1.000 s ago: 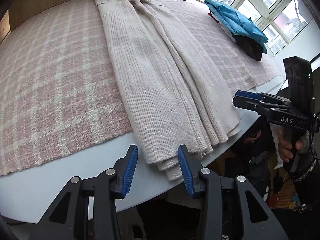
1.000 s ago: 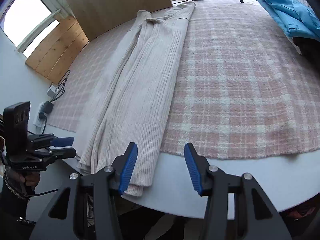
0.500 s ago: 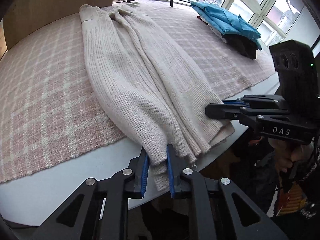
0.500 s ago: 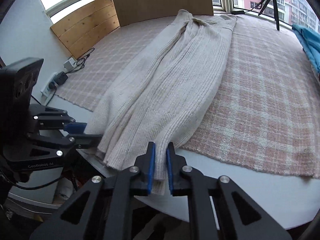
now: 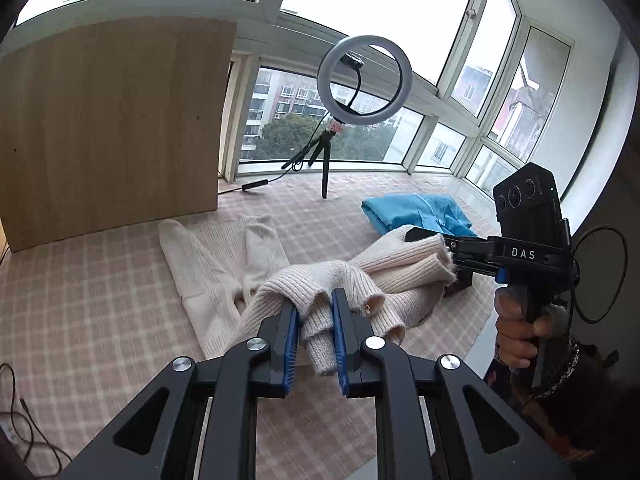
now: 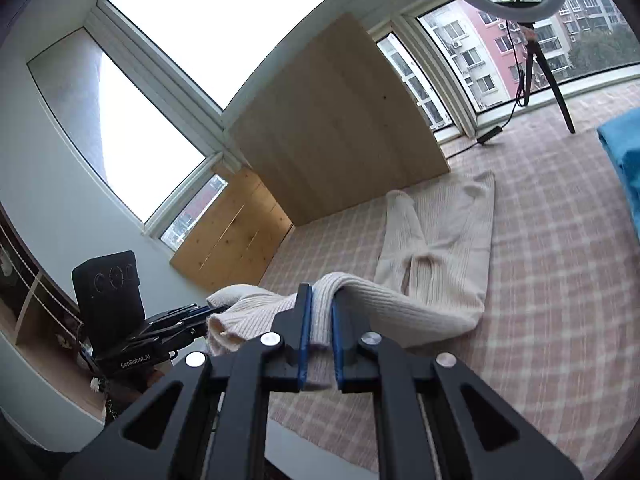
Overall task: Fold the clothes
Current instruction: 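Grasp the hem end with the left tool while the right tool grasps beside it, then lift the hem end with both tools and fold it over toward the collar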
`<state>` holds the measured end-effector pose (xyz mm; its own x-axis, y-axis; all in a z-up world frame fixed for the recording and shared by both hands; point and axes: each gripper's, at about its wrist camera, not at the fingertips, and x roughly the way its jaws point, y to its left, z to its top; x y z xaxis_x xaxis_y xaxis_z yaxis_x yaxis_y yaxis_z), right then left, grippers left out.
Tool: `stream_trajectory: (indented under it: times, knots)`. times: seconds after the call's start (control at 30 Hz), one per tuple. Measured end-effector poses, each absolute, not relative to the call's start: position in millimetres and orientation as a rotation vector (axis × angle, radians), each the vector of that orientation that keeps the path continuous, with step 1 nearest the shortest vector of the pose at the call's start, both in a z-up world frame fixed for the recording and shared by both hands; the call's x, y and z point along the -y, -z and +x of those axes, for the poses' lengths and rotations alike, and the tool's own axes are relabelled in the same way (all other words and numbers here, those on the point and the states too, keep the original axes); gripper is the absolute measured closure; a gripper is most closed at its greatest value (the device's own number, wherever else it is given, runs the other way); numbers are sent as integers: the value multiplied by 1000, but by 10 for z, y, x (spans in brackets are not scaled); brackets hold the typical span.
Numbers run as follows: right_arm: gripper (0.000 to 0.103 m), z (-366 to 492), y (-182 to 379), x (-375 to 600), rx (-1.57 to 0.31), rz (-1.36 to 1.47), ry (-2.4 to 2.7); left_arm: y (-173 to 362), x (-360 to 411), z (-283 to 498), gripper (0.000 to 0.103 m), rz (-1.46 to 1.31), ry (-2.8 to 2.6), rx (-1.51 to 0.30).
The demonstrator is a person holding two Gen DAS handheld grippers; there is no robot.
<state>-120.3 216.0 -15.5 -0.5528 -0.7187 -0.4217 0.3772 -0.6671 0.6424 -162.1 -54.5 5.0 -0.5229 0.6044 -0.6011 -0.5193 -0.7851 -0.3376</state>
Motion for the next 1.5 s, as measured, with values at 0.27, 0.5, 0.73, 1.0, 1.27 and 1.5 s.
stream_trajectory:
  times: [0.27, 0.5, 0.73, 1.0, 1.27, 1.5]
  knots:
    - [94, -2704, 633, -2024, 807, 1085, 2275, 474, 685, -2991, 88, -1119, -2218, 175]
    - [94, -3613, 1596, -2004, 889, 1388, 2293, 1325, 515, -3711, 88, -1333, -2138, 107]
    - [86, -3962, 2017, -2190, 1041, 1601, 2115, 1536, 585, -4018, 77, -1507, -2090, 232]
    - [56, -3650, 1327, -2533, 663, 1315, 2310, 1023, 1129, -3864, 51, -1267, -2249, 236]
    - [56, -3963, 1829, -1949, 227, 1373, 2250, 1607, 697, -4058, 51, -1412, -2124, 170]
    - [78, -4091, 2069, -1823, 202, 1356, 2225, 1704, 534, -4054, 92, -1366, -2140, 142]
